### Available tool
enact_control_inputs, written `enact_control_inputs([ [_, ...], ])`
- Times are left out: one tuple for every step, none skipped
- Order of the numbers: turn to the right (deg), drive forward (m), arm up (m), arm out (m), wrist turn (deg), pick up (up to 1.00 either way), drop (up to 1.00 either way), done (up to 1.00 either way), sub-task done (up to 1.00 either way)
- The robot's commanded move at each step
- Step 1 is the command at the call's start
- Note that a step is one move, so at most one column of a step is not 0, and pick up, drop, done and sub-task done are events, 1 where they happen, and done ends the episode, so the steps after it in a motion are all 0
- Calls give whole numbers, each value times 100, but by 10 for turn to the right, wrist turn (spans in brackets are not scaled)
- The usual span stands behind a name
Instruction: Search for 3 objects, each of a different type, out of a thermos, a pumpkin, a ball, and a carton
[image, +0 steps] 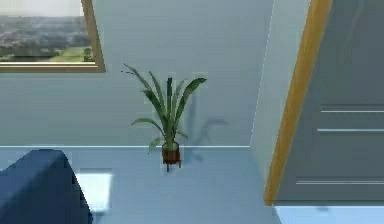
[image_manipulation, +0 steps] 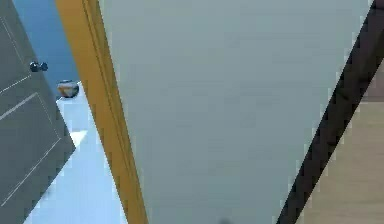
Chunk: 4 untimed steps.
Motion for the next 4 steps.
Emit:
enact_control_inputs([
  [-450, 0, 0, 0, 0, 0, 0, 0, 0],
  [-450, 0, 0, 0, 0, 0, 0, 0, 0],
  [-450, 0, 0, 0, 0, 0, 0, 0, 0],
  [-330, 0, 0, 0, 0, 0, 0, 0, 0],
])
